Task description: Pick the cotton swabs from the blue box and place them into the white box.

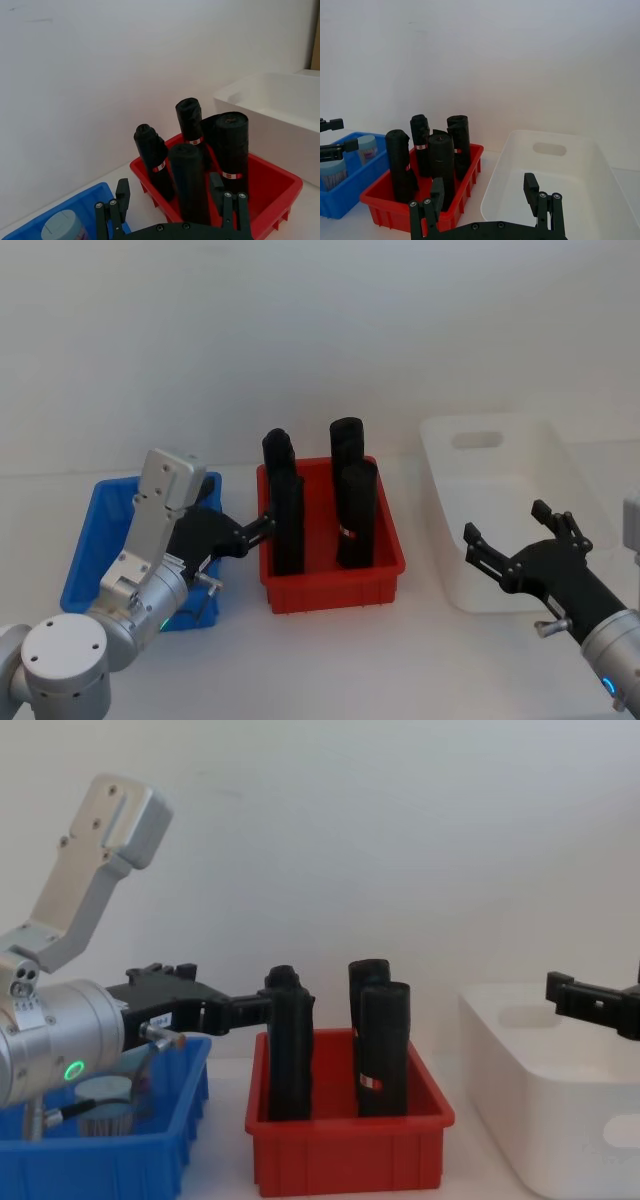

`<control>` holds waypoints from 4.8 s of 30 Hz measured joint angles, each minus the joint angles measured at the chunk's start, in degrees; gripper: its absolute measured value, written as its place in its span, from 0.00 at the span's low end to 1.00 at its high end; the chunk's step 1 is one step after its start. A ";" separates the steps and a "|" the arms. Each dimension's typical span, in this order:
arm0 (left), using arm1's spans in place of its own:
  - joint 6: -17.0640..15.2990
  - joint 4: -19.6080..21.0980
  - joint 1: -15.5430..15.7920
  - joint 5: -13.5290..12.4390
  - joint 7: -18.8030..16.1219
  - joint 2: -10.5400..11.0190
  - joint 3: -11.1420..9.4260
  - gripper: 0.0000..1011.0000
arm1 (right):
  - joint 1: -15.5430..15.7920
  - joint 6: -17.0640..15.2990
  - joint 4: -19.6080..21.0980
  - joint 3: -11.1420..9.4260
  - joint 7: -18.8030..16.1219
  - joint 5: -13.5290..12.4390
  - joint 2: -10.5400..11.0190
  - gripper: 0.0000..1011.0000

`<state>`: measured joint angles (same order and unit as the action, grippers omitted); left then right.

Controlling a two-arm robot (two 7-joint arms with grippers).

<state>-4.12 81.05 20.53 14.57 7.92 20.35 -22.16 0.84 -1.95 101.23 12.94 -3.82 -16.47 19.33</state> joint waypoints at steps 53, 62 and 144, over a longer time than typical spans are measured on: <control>-12.91 -11.00 3.90 2.64 -0.08 1.72 5.57 0.99 | 0.00 0.00 0.00 0.00 0.00 0.00 0.00 0.99; -13.07 -13.27 4.87 2.17 0.85 1.35 5.68 0.99 | 0.00 0.00 0.00 0.00 0.00 0.00 0.00 0.99; -20.88 9.03 7.26 -0.17 27.92 4.40 6.18 0.66 | 0.00 0.00 0.00 0.00 0.00 0.00 0.00 0.99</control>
<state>-25.00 90.08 27.78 14.40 35.85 24.75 -15.98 0.84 -1.95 101.23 12.94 -3.82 -16.47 19.33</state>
